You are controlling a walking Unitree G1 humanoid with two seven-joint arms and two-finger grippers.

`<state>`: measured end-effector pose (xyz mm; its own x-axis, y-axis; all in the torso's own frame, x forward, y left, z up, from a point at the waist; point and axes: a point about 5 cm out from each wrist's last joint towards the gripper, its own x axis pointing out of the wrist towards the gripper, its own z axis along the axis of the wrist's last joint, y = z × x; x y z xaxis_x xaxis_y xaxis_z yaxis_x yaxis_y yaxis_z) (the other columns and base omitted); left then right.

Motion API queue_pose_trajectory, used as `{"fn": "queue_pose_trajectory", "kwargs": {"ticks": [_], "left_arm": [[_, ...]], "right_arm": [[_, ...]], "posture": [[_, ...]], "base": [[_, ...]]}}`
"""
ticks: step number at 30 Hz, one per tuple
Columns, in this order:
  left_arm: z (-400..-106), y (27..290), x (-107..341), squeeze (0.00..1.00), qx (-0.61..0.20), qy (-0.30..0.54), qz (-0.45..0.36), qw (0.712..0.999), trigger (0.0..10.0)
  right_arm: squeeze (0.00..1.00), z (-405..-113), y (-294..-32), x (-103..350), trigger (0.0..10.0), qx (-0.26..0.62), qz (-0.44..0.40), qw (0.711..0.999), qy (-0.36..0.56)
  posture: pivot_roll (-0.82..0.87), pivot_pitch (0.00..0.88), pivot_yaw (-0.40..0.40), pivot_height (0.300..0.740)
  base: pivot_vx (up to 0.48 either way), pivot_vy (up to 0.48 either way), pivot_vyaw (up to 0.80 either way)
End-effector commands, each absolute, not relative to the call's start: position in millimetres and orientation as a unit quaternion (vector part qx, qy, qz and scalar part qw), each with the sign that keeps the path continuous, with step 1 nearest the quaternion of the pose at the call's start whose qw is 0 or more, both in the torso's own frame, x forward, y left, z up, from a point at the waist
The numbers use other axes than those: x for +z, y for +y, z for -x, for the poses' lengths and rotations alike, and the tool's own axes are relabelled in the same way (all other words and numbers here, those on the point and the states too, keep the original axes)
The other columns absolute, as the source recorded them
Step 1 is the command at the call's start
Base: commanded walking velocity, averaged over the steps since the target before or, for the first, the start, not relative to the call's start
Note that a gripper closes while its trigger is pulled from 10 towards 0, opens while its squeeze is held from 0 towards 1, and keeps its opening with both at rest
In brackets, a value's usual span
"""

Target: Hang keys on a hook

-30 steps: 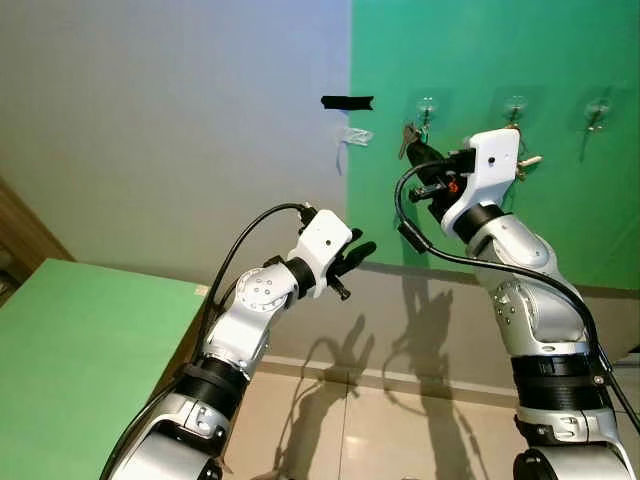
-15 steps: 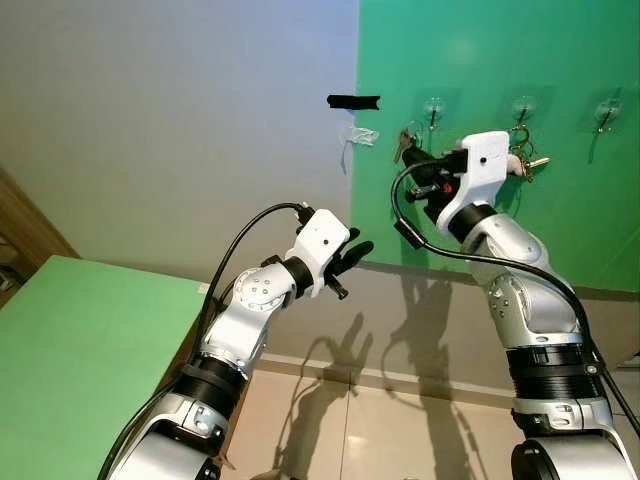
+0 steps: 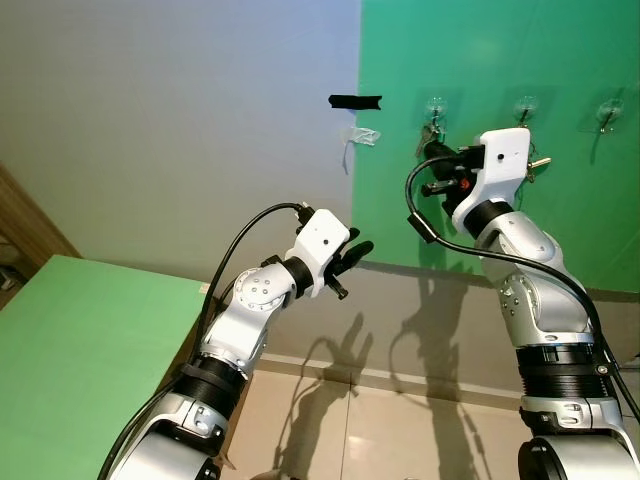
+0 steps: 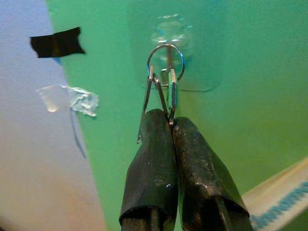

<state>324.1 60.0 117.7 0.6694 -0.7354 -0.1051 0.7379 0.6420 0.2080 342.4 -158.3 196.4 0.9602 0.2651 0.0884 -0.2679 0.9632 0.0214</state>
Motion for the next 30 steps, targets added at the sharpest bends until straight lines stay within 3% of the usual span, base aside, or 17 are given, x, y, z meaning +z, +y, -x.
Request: {"fn": "queue_pose_trajectory", "kwargs": {"ticks": [1, 19, 30], "left_arm": [[-325.1, 61.8, 115.6, 0.0, -0.406, 0.012, -0.125, 0.905, 10.0], [-325.5, 61.7, 115.7, 0.0, -0.404, 0.013, -0.124, 0.906, 10.0], [-325.2, 62.3, 115.4, 0.0, -0.402, 0.013, -0.124, 0.907, 10.0]], "right_arm": [[0.0, -342.9, -159.6, 198.9, 0.0, 0.13, -0.019, 0.99, -0.049], [0.0, -345.4, -153.2, 198.3, 0.0, 0.162, -0.098, 0.982, -0.023], [0.0, -345.1, -152.7, 199.7, 0.0, 0.168, -0.098, 0.981, -0.021]], "posture": [[-0.16, 0.0, 0.091, 0.74], [-0.15, 0.0, 0.082, 0.74], [-0.15, 0.0, 0.08, 0.74]], "base": [[0.0, 0.0, 0.0], [0.0, 0.0, 0.0], [0.0, 0.0, 0.0]]}}
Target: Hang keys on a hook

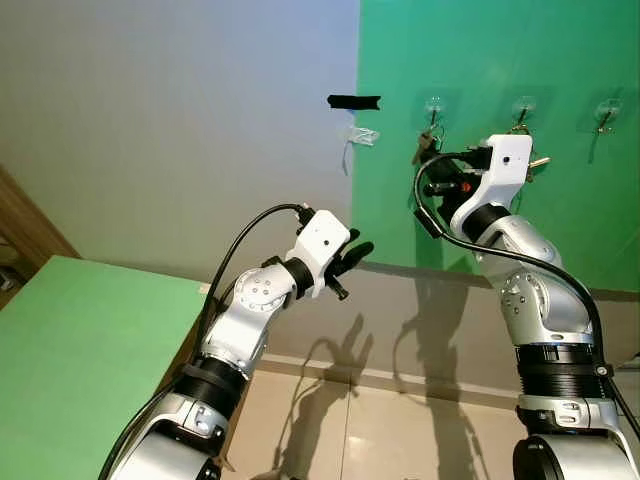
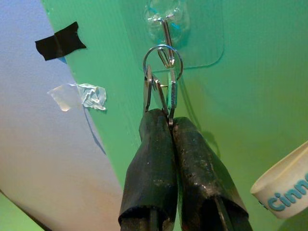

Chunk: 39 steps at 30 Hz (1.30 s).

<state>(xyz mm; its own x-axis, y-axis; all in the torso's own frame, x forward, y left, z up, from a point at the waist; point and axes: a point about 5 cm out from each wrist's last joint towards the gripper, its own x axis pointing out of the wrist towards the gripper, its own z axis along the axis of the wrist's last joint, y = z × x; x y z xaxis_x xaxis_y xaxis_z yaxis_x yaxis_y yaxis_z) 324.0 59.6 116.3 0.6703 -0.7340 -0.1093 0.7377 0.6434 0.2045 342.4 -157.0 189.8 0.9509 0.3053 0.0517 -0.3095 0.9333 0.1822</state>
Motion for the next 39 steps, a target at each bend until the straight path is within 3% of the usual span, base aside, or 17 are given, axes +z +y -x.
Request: {"fn": "queue_pose_trajectory", "kwargs": {"ticks": [1, 22, 25, 27, 39], "left_arm": [[-325.2, 62.3, 115.4, 0.0, -0.402, 0.013, -0.124, 0.907, 10.0], [-325.1, 62.3, 113.5, 0.0, -0.403, 0.018, -0.127, 0.906, 10.0], [-325.1, 63.0, 113.5, 0.0, -0.403, 0.018, -0.128, 0.906, 10.0], [-325.1, 63.1, 113.5, 0.0, -0.403, 0.018, -0.129, 0.906, 10.0], [-324.3, 63.8, 112.6, 0.0, -0.402, 0.019, -0.131, 0.906, 10.0]], "right_arm": [[0.0, -345.1, -152.7, 199.7, 0.0, 0.168, -0.098, 0.981, -0.021], [0.0, -346.3, -153.9, 191.6, 0.0, 0.169, -0.15, 0.974, 0.018], [0.0, -345.8, -151.7, 197.0, 0.0, 0.165, -0.064, 0.984, -0.011], [0.0, -345.3, -150.2, 198.6, 0.0, 0.167, -0.05, 0.985, -0.019], [0.0, -344.4, -146.7, 199.5, 0.0, 0.184, -0.032, 0.982, -0.023]], "posture": [[-0.15, 0.0, 0.08, 0.74], [-0.14, 0.0, 0.078, 0.74], [-0.14, 0.0, 0.078, 0.74], [-0.14, 0.0, 0.078, 0.74], [-0.14, 0.0, 0.071, 0.74]], "base": [[0.0, 0.0, 0.0], [0.0, 0.0, 0.0], [0.0, 0.0, 0.0], [0.0, 0.0, 0.0], [0.0, 0.0, 0.0]]}}
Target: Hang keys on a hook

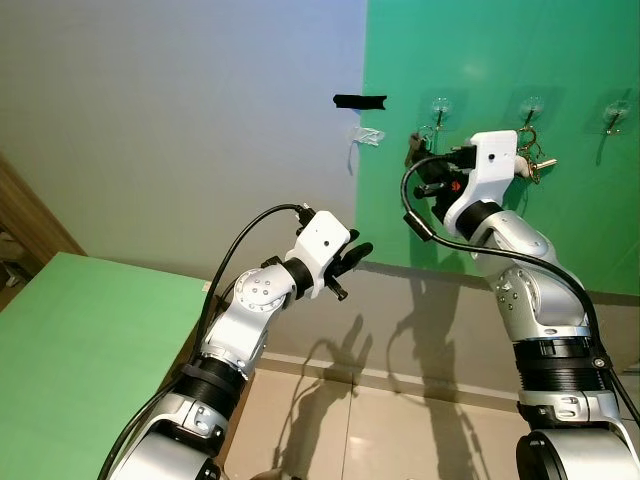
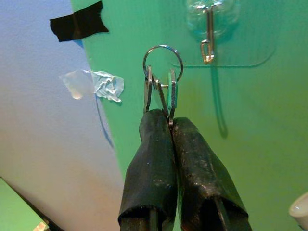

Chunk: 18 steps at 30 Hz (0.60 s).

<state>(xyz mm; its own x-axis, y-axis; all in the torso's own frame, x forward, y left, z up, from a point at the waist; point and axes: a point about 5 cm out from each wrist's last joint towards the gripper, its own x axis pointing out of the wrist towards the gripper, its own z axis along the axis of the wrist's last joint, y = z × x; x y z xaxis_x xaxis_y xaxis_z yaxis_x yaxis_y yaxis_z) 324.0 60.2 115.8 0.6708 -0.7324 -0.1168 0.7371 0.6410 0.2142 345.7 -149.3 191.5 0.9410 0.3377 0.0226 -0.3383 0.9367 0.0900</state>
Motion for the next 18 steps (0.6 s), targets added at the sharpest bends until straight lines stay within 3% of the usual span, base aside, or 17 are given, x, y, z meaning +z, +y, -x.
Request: {"fn": "queue_pose_trajectory", "kwargs": {"ticks": [1, 18], "left_arm": [[-324.3, 63.8, 112.6, 0.0, -0.402, 0.019, -0.131, 0.906, 10.0], [-323.9, 62.9, 112.5, 0.0, -0.406, 0.018, -0.134, 0.904, 10.0]], "right_arm": [[0.0, -344.4, -146.7, 199.5, 0.0, 0.184, -0.032, 0.982, -0.023], [0.0, -347.9, -155.6, 205.9, 0.0, 0.154, -0.045, 0.986, -0.043]], "posture": [[-0.14, 0.0, 0.071, 0.74], [-0.14, 0.0, 0.078, 0.74]], "base": [[0.0, 0.0, 0.0], [0.0, 0.0, 0.0]]}}
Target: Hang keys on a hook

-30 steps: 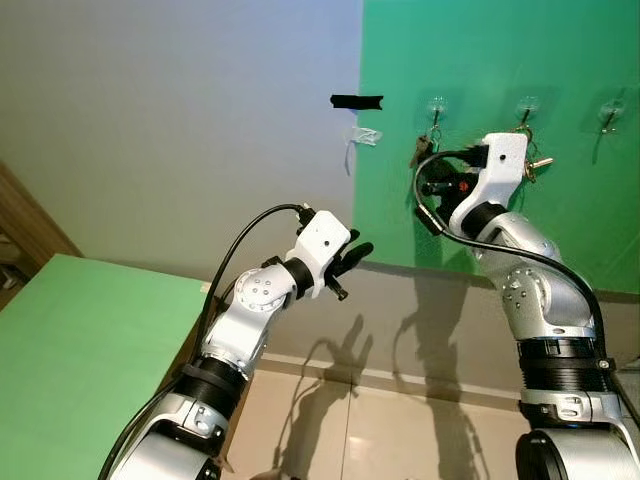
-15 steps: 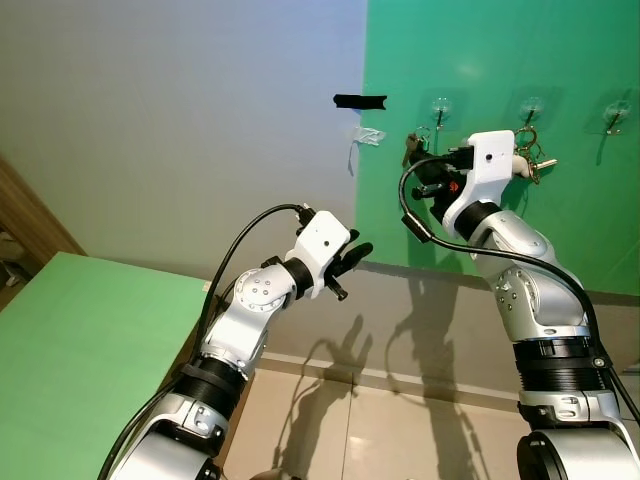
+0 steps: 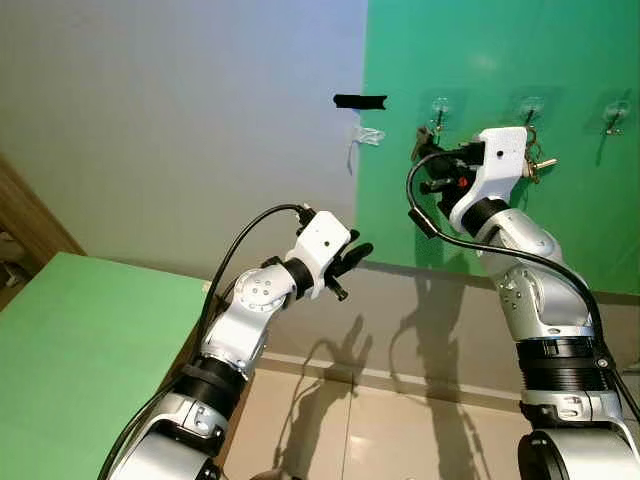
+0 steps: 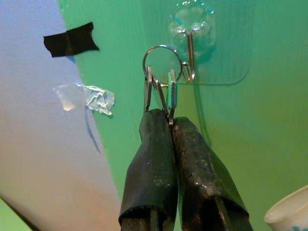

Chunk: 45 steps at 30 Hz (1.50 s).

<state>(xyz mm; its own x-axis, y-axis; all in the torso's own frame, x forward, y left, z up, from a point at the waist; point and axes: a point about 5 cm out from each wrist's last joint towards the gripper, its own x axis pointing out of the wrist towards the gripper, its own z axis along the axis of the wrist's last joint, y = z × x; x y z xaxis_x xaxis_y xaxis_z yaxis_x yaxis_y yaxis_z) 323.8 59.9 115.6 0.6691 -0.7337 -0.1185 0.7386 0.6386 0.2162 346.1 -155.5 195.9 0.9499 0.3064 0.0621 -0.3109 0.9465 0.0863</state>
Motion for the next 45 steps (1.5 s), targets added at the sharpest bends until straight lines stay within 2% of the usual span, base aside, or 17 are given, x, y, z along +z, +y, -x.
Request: {"fn": "queue_pose_trajectory", "kwargs": {"ticks": [1, 28, 31, 43, 45], "left_arm": [[-323.9, 62.9, 112.5, 0.0, -0.406, 0.018, -0.134, 0.904, 10.0], [-323.3, 63.6, 111.1, 0.0, -0.408, 0.022, -0.138, 0.902, 10.0], [-323.5, 63.4, 111.4, 0.0, -0.409, 0.022, -0.139, 0.902, 10.0], [-323.2, 64.2, 110.6, 0.0, -0.41, 0.026, -0.14, 0.901, 10.0], [-323.4, 63.9, 110.4, 0.0, -0.41, 0.027, -0.14, 0.901, 10.0]], "right_arm": [[0.0, -347.9, -155.6, 205.9, 0.0, 0.154, -0.045, 0.986, -0.043], [0.0, -348.9, -155.8, 205.6, 0.0, 0.163, -0.149, 0.975, -0.025], [0.0, -347.9, -154.8, 200.3, 0.0, 0.173, -0.205, 0.963, 0.003], [0.0, -346.9, -155.8, 199.8, 0.0, 0.18, -0.253, 0.95, 0.02], [0.0, -346.9, -156.5, 201.5, 0.0, 0.183, -0.297, 0.937, 0.023]], "posture": [[-0.14, 0.0, 0.078, 0.74], [-0.14, 0.0, 0.082, 0.74], [-0.14, 0.0, 0.084, 0.74], [-0.14, 0.0, 0.085, 0.74], [-0.14, 0.0, 0.084, 0.74]], "base": [[0.0, 0.0, 0.0], [0.0, 0.0, 0.0], [0.0, 0.0, 0.0], [0.0, 0.0, 0.0], [0.0, 0.0, 0.0]]}}
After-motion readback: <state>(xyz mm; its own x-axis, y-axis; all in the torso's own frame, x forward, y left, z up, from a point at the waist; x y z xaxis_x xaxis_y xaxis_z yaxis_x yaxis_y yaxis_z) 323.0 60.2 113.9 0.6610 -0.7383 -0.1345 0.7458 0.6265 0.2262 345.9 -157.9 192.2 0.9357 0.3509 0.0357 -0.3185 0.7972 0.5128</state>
